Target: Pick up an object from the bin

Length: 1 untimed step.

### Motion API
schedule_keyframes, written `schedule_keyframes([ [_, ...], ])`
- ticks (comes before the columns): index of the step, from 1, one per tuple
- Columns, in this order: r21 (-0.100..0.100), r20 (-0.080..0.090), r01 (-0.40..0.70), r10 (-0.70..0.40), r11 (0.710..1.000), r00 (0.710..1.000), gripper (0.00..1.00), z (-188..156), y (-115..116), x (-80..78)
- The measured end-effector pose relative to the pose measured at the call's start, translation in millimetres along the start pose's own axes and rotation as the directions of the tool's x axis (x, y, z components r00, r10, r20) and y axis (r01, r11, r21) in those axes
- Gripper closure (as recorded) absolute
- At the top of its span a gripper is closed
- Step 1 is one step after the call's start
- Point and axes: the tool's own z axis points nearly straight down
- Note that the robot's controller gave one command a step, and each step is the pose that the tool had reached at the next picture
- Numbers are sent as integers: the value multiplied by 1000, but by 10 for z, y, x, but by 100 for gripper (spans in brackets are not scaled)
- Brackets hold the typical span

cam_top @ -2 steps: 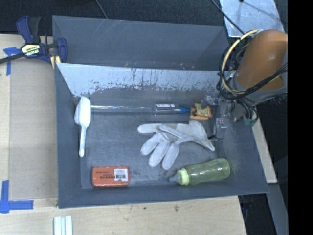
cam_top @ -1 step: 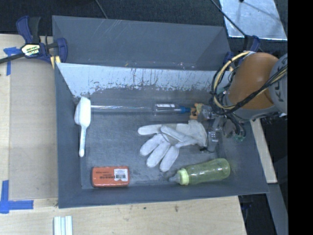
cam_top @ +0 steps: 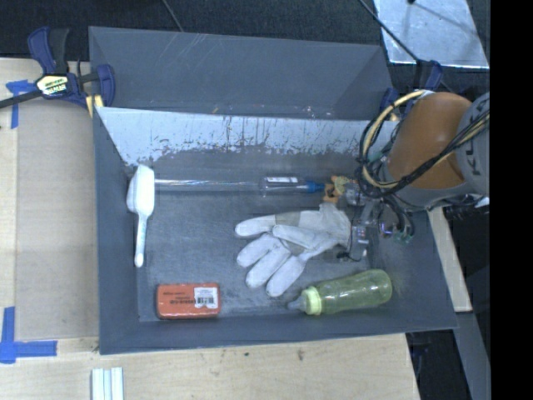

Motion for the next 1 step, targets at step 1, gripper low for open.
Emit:
schedule_keyframes([
  [1,0,3,-102,102,995,995,0,-125,180,86],
])
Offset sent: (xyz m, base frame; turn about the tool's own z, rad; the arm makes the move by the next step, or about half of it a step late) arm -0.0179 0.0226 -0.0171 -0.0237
